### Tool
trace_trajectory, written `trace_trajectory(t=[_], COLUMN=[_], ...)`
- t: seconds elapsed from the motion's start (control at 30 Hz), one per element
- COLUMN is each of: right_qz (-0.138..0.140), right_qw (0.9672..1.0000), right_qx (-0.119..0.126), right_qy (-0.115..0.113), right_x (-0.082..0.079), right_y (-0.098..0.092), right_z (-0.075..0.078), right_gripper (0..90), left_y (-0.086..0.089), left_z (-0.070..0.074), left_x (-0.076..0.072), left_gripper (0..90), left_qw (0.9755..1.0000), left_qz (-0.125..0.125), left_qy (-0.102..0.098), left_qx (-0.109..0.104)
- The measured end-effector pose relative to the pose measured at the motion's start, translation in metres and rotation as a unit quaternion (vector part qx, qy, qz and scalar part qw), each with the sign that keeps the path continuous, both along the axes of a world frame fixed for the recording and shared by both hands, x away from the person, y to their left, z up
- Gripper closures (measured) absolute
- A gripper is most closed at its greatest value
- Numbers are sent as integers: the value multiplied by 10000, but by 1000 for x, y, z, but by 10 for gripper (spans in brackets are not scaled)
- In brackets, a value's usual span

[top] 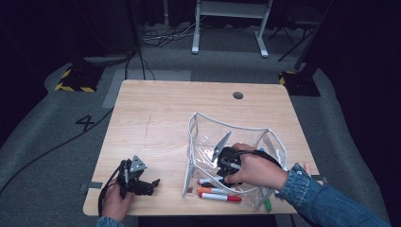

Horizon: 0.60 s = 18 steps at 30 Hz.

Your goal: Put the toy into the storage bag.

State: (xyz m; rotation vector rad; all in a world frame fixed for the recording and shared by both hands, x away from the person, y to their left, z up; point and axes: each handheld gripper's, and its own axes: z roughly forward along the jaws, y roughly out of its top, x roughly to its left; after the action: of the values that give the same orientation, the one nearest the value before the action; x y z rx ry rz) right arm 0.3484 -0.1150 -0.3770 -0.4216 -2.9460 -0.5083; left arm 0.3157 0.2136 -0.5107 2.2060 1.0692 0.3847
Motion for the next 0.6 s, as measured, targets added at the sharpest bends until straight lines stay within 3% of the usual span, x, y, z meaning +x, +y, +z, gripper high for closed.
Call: trace_trajectory(t=[0.13, 0.27, 0.4, 0.6], right_qz=[-170, -344, -571, -901], right_qw=[9990, 9951, 9881, 9792], right_qx=[332, 680, 1030, 1315], right_qy=[-258, -626, -988, -1255], right_x=[0, 1, 2, 2], right_y=[-8, -19, -31, -57], right_z=[16, 36, 53, 74], right_gripper=[511, 488, 463, 477], left_y=[0, 0, 0, 0], left_z=[0, 0, 0, 0], left_x=[0, 0, 0, 0], left_gripper=[0, 0, 0, 0], left_qw=[10000, 10000, 10000, 10000], left_qz=[1, 1, 0, 0], left_qy=[0, -1, 0, 0], left_qx=[1, 0, 2, 1])
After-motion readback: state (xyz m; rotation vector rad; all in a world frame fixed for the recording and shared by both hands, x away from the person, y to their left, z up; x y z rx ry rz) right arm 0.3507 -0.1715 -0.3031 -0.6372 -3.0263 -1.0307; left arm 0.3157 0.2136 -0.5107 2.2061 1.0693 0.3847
